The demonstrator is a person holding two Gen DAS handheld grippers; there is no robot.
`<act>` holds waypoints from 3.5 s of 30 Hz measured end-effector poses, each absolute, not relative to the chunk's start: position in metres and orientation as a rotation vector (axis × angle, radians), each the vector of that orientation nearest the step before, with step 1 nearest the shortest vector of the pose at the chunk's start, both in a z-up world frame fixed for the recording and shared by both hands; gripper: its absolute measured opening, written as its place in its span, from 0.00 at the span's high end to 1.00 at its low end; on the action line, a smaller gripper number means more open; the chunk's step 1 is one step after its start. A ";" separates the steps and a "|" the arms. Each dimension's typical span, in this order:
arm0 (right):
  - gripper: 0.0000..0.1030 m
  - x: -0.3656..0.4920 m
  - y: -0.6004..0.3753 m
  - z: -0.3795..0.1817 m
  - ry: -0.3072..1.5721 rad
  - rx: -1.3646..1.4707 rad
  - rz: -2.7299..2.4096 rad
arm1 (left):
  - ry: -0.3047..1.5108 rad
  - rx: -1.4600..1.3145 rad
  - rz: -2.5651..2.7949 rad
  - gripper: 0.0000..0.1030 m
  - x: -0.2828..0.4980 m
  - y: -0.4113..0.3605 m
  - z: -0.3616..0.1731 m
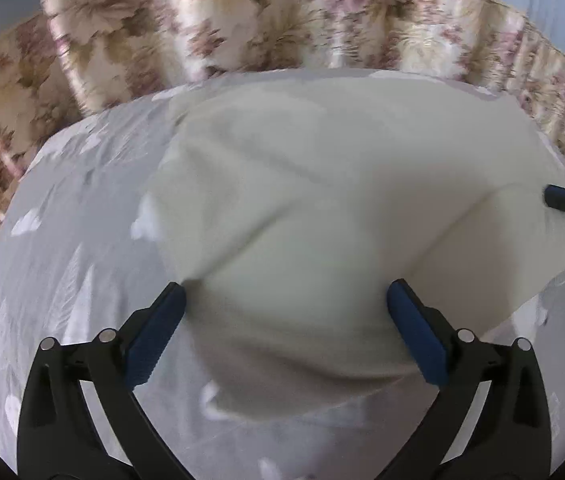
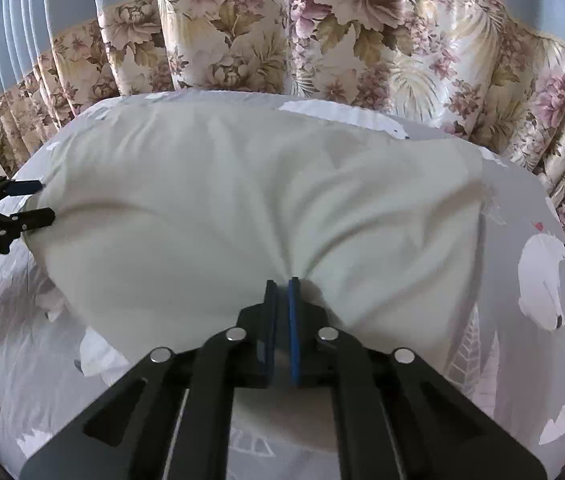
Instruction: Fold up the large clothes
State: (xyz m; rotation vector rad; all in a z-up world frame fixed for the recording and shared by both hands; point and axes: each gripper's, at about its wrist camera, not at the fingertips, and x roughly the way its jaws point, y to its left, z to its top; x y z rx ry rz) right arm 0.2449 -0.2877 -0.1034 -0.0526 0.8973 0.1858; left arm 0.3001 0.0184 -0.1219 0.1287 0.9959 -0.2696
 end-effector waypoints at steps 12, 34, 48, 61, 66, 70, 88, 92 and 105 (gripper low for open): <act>0.15 0.217 -0.323 -0.045 0.731 0.282 0.127 | 0.900 0.116 -0.198 0.03 0.267 -0.004 -0.059; 0.13 0.237 -0.392 -0.110 0.810 0.486 -0.006 | 0.977 0.188 -0.213 0.03 0.310 -0.097 -0.115; 0.27 0.240 -0.387 -0.126 0.853 0.521 0.118 | 0.974 0.227 -0.230 0.03 0.315 -0.102 -0.121; 0.27 0.251 -0.427 -0.124 0.856 0.663 0.188 | 1.038 0.161 -0.283 0.03 0.317 -0.105 -0.103; 0.30 0.251 -0.440 -0.140 0.892 0.720 0.211 | 1.035 0.250 -0.253 0.03 0.315 -0.117 -0.104; 0.36 0.247 -0.434 -0.141 0.889 0.716 0.244 | 1.054 0.240 -0.243 0.03 0.317 -0.114 -0.107; 0.63 0.279 -0.374 -0.104 0.854 0.503 0.304 | 1.060 0.226 -0.235 0.03 0.313 -0.111 -0.108; 0.63 0.285 -0.376 -0.110 0.909 0.498 0.321 | 1.063 0.230 -0.239 0.03 0.314 -0.111 -0.108; 0.46 0.260 -0.406 -0.158 0.942 0.750 0.380 | 1.059 0.230 -0.245 0.03 0.315 -0.110 -0.110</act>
